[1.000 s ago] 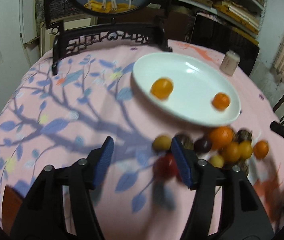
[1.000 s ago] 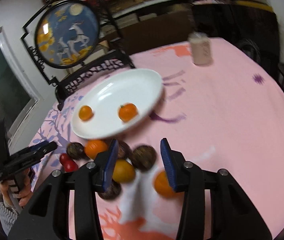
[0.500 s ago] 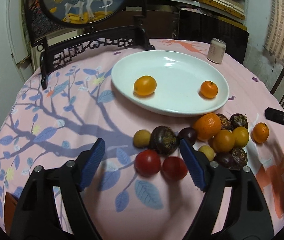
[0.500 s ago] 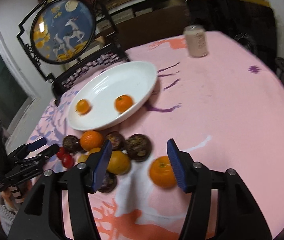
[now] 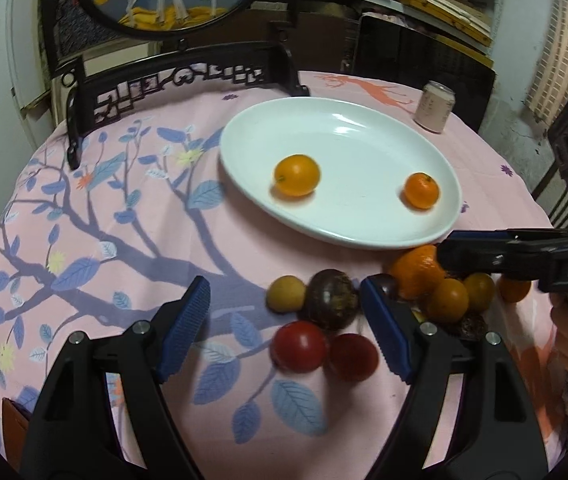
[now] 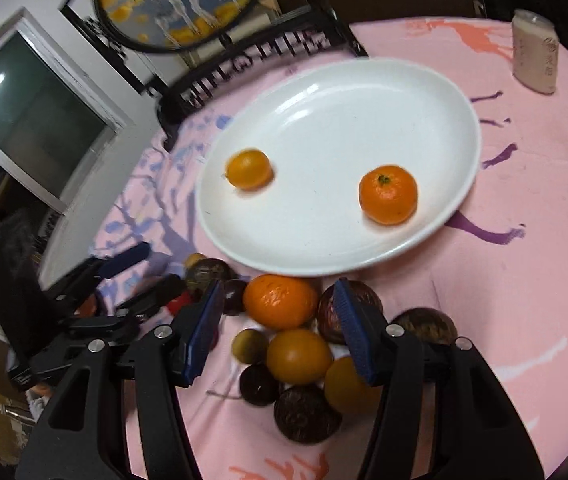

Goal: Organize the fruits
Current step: 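Move both open tools back over the fruit cluster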

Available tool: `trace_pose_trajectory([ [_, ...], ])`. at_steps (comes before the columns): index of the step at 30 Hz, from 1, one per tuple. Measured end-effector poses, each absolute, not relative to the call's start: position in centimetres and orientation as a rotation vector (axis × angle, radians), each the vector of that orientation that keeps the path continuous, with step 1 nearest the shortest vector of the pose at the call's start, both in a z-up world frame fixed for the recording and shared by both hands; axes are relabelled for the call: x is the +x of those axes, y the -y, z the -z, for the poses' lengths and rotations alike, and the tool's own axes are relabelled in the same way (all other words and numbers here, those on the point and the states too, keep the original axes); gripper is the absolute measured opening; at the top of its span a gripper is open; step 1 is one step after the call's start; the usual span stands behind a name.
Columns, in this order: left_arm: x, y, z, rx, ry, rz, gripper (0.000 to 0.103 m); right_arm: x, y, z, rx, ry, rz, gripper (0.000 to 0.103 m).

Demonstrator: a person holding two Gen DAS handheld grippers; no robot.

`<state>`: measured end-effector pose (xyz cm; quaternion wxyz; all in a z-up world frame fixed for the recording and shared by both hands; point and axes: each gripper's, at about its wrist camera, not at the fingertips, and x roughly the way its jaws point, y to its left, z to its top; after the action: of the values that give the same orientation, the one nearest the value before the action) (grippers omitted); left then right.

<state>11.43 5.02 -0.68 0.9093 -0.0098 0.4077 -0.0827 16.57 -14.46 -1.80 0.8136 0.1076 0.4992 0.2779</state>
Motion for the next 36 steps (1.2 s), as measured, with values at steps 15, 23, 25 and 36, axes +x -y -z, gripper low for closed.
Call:
trace_pose_trajectory([
  [15,10.7,-6.8,0.1,-0.029,-0.830,0.103,0.084,13.4,14.3,2.2,0.235,-1.124,-0.712,0.061],
  [23,10.5,-6.2,0.5,-0.007,-0.845,0.125,0.084,11.2,19.4,0.5,0.202,-0.986,-0.523,0.061],
  [25,10.6,-6.0,0.7,-0.001,-0.850,0.124,0.084,10.6,21.1,0.6,0.206,-0.961,-0.454,0.061],
  [36,9.8,-2.7,2.0,0.187,-0.813,0.131,0.080,8.2,24.2,1.1,0.230,-0.879,-0.347,0.061],
])
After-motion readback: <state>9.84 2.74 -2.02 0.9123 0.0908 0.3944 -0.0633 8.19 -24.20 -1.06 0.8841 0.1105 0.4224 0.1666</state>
